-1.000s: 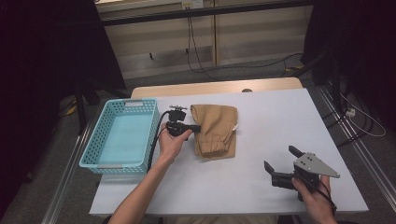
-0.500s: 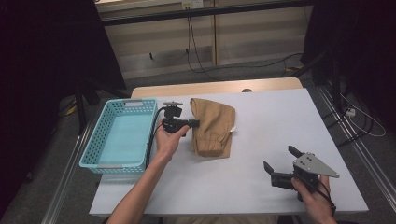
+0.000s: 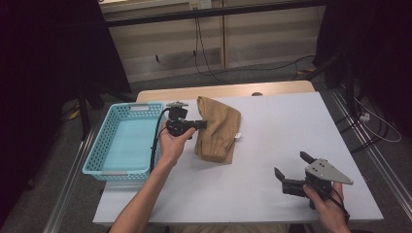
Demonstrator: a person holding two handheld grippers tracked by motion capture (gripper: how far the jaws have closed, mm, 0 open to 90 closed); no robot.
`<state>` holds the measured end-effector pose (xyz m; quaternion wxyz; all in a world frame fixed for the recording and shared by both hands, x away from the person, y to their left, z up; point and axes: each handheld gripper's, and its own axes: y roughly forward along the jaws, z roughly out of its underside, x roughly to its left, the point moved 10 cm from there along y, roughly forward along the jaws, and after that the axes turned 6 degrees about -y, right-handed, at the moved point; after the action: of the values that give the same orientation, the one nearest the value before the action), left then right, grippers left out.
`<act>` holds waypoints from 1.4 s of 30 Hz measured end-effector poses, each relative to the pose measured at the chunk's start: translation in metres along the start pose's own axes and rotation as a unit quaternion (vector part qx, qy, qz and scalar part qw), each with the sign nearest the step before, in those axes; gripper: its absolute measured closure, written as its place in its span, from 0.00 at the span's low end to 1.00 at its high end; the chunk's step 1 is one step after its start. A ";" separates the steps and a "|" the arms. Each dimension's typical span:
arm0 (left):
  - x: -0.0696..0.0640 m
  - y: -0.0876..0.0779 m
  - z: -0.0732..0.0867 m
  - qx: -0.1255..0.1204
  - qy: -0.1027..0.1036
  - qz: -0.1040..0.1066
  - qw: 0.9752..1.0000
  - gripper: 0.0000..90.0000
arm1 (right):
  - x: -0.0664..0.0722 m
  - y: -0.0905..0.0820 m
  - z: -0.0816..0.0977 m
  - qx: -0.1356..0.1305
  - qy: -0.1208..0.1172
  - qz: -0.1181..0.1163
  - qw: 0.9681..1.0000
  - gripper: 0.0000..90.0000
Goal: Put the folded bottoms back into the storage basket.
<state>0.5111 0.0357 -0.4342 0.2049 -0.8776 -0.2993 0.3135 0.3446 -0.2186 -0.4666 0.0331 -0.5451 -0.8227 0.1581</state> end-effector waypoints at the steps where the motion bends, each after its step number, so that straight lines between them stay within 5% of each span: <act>1: -0.001 -0.001 -0.001 -0.001 0.004 -0.001 1.000 0.95 | 0.000 0.000 0.000 0.000 0.000 0.000 1.000 0.02; 18: -0.012 -0.011 -0.008 -0.003 0.015 0.003 1.000 0.95 | 0.000 -0.001 0.000 -0.001 0.001 0.000 1.000 0.02; 28: -0.028 -0.019 -0.014 -0.005 0.046 0.001 0.999 0.95 | 0.000 -0.001 0.000 -0.001 0.000 0.000 1.000 0.02; 42: -0.030 -0.032 -0.021 -0.009 0.061 0.000 0.998 0.95 | 0.000 -0.001 0.000 -0.001 0.000 0.000 1.000 0.02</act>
<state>0.4936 0.0359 -0.3885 0.2148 -0.8968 -0.2894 0.2566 0.3438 -0.2191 -0.4659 0.0329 -0.5451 -0.8229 0.1570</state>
